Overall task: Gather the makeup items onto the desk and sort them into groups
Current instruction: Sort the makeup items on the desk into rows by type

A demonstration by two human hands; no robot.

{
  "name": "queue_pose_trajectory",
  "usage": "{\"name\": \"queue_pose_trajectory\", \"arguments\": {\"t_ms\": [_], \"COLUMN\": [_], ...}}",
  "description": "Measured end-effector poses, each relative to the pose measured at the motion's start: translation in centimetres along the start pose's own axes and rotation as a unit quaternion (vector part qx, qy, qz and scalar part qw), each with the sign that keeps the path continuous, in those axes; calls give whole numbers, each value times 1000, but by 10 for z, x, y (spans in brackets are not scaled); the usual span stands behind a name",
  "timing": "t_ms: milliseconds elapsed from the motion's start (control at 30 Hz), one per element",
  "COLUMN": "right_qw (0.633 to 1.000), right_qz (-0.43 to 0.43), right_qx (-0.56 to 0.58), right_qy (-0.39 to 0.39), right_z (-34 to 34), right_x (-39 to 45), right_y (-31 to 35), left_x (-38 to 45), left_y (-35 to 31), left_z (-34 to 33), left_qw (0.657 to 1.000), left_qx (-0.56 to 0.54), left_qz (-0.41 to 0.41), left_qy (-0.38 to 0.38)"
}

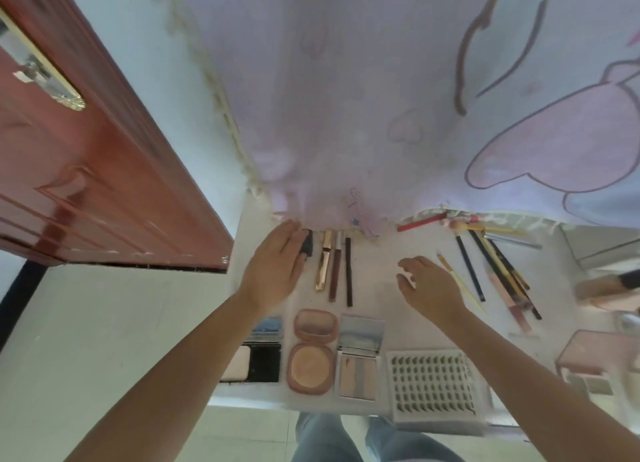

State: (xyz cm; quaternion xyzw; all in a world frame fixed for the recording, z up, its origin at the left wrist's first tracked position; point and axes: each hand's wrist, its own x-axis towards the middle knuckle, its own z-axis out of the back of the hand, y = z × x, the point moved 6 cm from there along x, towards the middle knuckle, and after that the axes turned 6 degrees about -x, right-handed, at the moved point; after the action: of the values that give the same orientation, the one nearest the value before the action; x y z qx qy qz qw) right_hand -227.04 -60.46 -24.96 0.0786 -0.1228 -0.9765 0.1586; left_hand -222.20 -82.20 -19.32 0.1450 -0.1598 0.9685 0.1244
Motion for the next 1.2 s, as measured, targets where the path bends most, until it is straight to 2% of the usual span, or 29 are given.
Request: {"name": "queue_pose_trajectory", "arguments": {"t_ms": [100, 233, 333, 400, 467, 567, 667, 800, 900, 1000, 1100, 1200], "right_qw": [998, 987, 974, 967, 967, 968, 967, 972, 977, 984, 994, 993], "right_qz": [-59, -129, -178, -198, -190, -168, -145, -143, -75, -87, -55, -10], "right_qx": [-13, -76, -109, -121, -126, -148, -167, -110, -113, -80, -41, 108], "right_qy": [-5, 57, 89, 102, 112, 110, 126, 152, 162, 136, 80, 40], "right_z": [13, 13, 9, 5, 0, -3, -5, -9, -5, 13, 41, 75], "right_x": [-6, -22, -36, -44, -48, -47, -45, -43, -37, -35, -31, -26], "right_y": [-64, -145, -186, -201, -206, -205, -199, -199, -193, -192, -188, -180], "left_x": [24, 43, 46, 40, 40, 43, 40, 37, 39, 47, 69, 92], "left_y": [-62, -134, -159, -163, -166, -161, -156, -155, -157, -159, -176, -208], "left_z": [-29, -91, -153, -187, -206, -215, -221, -223, -221, -213, -196, -169], "left_qw": [999, 993, 978, 945, 930, 916, 911, 906, 905, 904, 929, 941], "left_qx": [-24, -63, -53, -41, -20, -11, 10, 20, 13, -11, -78, -209], "left_qz": [-37, -56, 33, 123, 155, 203, 202, 198, 202, 216, 183, 133], "left_qy": [28, 84, 198, 300, 334, 345, 360, 373, 375, 369, 312, 231]}}
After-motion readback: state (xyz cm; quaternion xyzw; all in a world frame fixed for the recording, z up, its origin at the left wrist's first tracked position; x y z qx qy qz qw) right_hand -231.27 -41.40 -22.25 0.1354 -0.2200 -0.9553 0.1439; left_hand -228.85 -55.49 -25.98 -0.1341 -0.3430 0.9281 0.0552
